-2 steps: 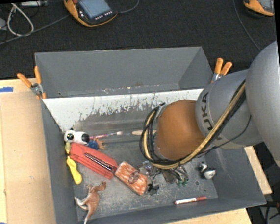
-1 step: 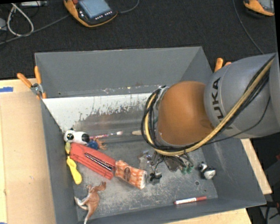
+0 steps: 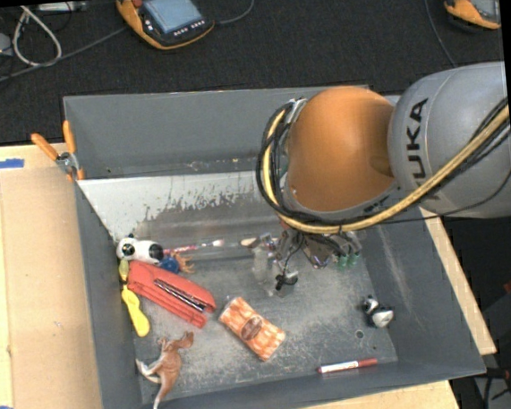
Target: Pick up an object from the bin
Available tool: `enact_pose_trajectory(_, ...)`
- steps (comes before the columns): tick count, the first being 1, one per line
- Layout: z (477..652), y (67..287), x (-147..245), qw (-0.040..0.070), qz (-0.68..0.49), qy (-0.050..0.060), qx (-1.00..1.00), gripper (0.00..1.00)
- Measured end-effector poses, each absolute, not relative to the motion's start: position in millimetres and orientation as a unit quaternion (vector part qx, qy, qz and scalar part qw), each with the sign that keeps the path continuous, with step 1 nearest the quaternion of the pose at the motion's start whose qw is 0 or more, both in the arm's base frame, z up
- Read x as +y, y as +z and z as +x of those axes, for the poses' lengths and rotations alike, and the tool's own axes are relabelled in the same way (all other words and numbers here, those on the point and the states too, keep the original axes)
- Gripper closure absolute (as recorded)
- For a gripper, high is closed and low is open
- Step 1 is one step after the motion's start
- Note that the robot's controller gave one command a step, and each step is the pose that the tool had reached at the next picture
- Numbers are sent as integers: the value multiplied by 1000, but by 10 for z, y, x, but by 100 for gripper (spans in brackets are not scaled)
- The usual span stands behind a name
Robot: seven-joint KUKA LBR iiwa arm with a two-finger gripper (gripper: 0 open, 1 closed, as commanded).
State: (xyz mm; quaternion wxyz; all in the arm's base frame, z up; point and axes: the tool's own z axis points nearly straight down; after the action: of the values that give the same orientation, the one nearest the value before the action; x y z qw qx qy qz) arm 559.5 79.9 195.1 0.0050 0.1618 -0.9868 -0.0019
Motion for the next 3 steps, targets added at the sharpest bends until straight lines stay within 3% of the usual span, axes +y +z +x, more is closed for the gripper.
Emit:
enact_pose_trajectory(1,5574,1311,765,3,163,-2,-987,100)
enact_pose_trajectory(2,5513,1154,1284,-1,148,-2,-989,100)
enact_pose_trajectory(3,5668,695,962,4,101,-1,-995,0)
